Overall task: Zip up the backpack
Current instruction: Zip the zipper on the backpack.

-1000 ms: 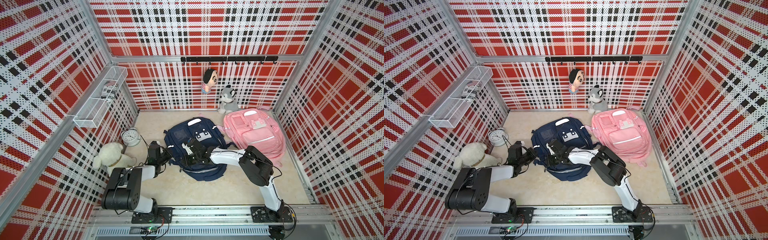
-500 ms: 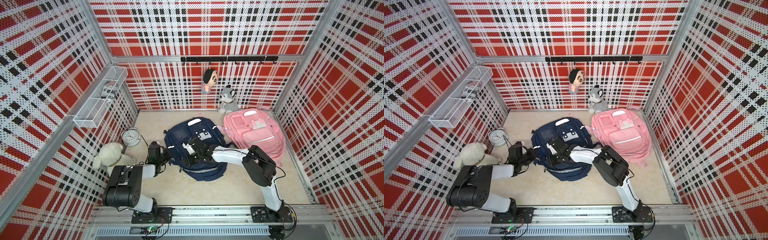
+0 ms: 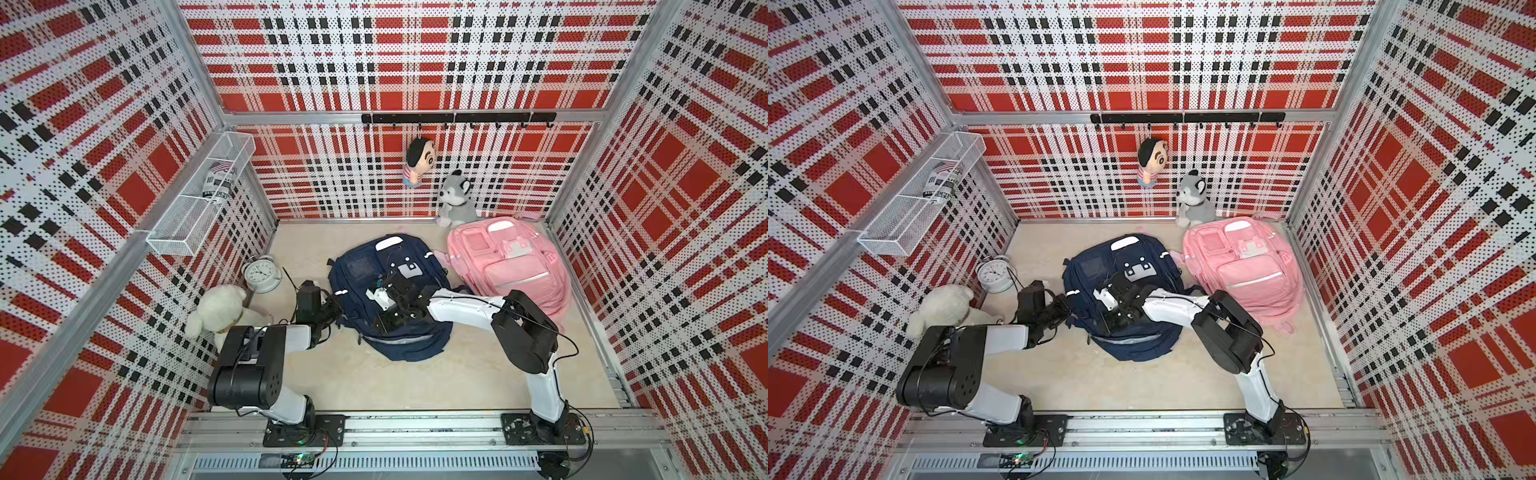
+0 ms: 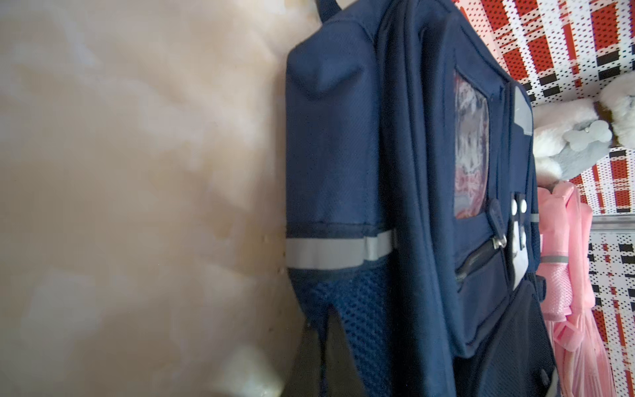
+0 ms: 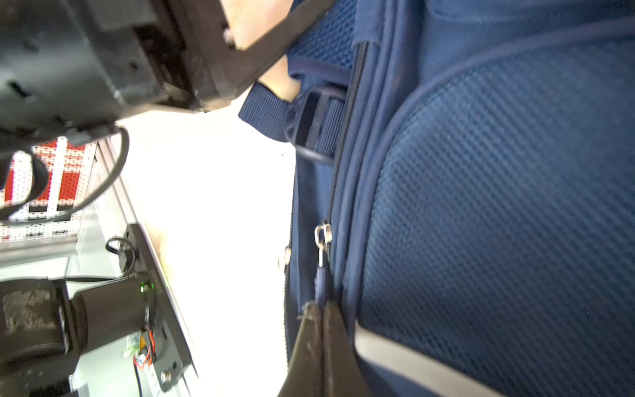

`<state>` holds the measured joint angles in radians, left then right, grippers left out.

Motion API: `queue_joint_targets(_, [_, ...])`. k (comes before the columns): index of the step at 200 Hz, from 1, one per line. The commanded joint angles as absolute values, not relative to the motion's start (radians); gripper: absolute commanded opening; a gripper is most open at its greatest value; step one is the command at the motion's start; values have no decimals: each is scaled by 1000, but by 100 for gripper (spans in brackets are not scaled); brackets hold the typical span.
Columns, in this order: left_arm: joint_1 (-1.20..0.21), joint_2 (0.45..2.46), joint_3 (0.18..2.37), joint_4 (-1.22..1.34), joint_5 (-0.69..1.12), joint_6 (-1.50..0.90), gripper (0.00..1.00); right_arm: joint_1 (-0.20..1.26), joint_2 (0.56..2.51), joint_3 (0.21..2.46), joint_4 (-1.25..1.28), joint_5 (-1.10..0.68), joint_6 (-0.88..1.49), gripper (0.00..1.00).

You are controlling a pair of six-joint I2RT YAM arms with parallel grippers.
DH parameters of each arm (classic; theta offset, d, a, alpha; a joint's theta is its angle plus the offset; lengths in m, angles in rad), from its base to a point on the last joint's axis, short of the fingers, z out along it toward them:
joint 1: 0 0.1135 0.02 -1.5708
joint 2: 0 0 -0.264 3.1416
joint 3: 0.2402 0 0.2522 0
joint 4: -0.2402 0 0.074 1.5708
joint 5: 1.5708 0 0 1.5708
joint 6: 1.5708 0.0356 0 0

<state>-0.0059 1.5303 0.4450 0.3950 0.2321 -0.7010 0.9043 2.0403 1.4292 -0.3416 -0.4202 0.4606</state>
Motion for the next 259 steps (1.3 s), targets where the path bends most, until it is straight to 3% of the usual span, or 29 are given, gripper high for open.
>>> queue_joint_targets(1, [28,1537,475,405,137,-672,0,893,1990,1434,-468,-445,409,0])
queue_joint_targets(133, [16,1515,464,400,155,-679,0,859,2003,1453,-399,-543,427,0])
queue_joint_targets(187, [-27,1438,452,402,181,-722,0,907,1986,1413,-310,-502,472,24])
queue_joint_targets(259, [-55,1413,440,387,186,-739,0,973,2052,1398,-295,-399,521,24])
